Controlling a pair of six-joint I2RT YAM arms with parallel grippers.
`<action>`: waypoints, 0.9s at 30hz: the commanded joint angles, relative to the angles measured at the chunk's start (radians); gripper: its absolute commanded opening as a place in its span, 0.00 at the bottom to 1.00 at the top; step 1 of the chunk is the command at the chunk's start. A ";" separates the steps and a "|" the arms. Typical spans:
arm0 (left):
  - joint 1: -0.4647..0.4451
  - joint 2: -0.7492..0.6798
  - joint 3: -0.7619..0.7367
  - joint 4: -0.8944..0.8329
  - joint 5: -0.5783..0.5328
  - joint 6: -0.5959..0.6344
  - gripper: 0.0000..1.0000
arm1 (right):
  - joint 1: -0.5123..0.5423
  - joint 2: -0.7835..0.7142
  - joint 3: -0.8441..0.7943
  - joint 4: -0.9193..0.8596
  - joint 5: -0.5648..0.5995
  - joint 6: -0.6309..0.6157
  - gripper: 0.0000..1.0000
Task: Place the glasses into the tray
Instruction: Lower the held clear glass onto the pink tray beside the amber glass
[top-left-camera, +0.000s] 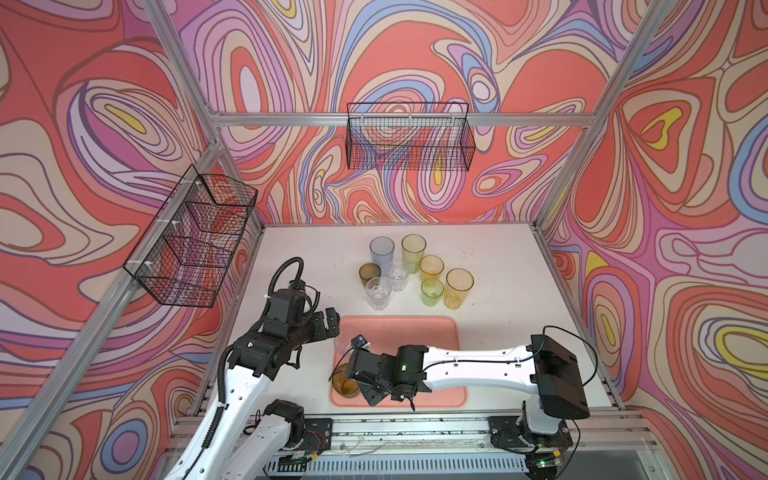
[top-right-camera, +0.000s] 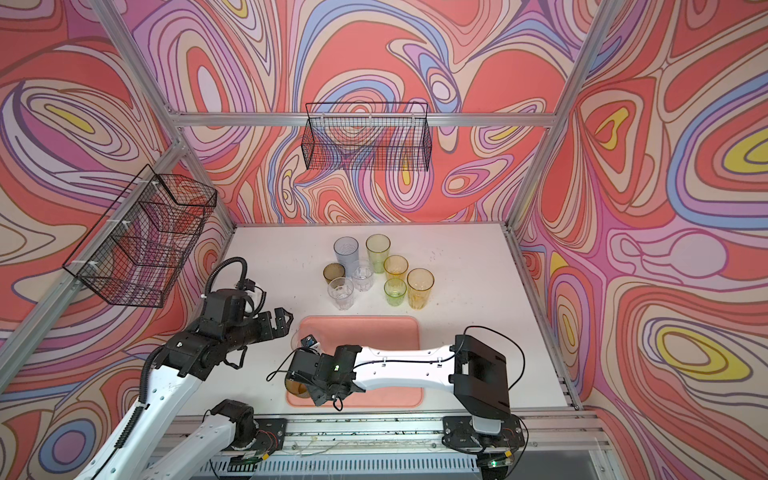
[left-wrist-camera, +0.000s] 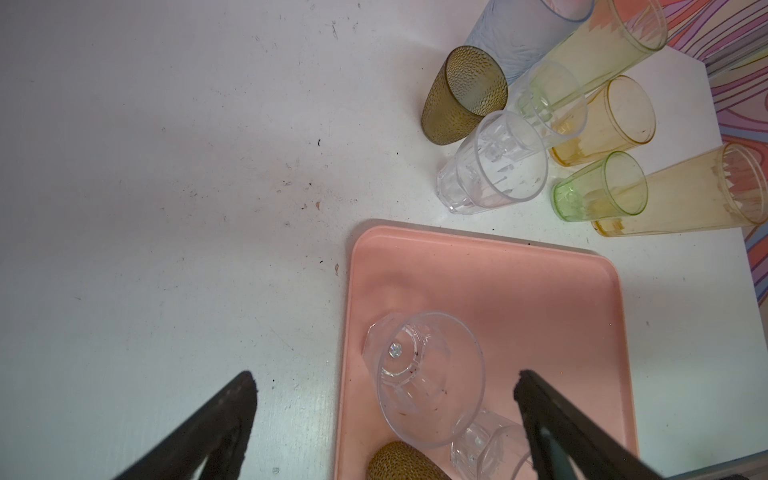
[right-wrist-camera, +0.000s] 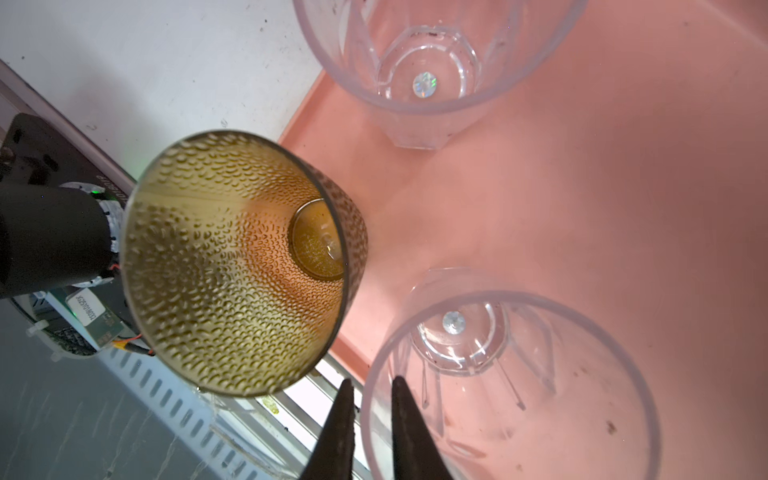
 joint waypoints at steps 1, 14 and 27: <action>0.006 -0.001 -0.011 0.012 0.008 -0.006 1.00 | 0.004 -0.012 0.010 0.001 0.027 0.005 0.22; 0.006 -0.007 -0.014 0.014 0.011 -0.005 1.00 | 0.005 -0.091 -0.006 0.080 0.059 -0.011 0.26; 0.006 -0.008 -0.014 0.018 0.015 0.002 1.00 | 0.002 -0.130 0.024 0.055 0.204 -0.037 0.24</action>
